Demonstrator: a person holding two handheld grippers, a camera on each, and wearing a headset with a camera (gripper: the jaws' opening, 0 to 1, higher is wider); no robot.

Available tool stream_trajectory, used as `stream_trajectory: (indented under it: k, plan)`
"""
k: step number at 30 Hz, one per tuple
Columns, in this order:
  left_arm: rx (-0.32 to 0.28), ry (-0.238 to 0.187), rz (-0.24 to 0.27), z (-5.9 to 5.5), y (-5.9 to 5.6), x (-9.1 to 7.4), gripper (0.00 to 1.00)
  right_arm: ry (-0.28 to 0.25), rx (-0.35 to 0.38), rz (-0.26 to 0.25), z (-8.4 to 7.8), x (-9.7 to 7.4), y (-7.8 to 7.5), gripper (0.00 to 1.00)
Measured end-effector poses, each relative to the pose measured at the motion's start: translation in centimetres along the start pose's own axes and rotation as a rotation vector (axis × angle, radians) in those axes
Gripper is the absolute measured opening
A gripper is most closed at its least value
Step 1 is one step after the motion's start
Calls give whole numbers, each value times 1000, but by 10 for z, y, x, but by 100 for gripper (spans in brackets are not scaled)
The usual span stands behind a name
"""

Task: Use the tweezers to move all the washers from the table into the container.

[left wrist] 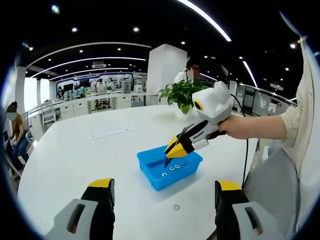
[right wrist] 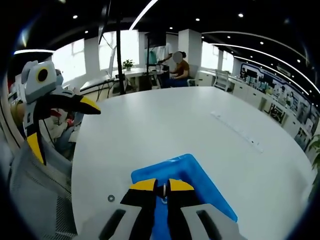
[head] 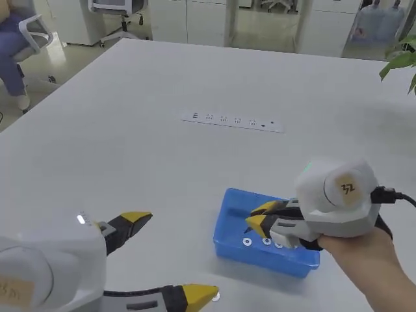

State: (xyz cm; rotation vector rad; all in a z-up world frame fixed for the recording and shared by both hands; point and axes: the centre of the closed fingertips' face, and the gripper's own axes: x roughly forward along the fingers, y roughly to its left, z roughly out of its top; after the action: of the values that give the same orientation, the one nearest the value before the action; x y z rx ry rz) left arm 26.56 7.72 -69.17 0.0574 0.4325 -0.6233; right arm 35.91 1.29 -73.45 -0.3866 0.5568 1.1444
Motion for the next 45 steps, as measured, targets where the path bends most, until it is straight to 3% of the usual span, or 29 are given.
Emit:
stream_trajectory:
  k: [11,20,28,35,40,45]
  plan:
    - [3,2,-5,1,-2,0,84,-75,-26,17,28,-16,22,3]
    - [3,0,1,0,-1,-2,83,-81,-29,60,27,-16,45,3]
    - [8,-3,-2,0,-5,-3,83,-57,-12,121,11,-7,66,3]
    - [0,4,-8,-4,-6,-2,83,-31,76,188,-7,6,77,3]
    - [-1,5,-8,-5,-5,-1,83,53,61,229,-30,18,88,3]
    - [-10,8,-5,-7,-4,-2,83,83,54,253,-40,21,94,3]
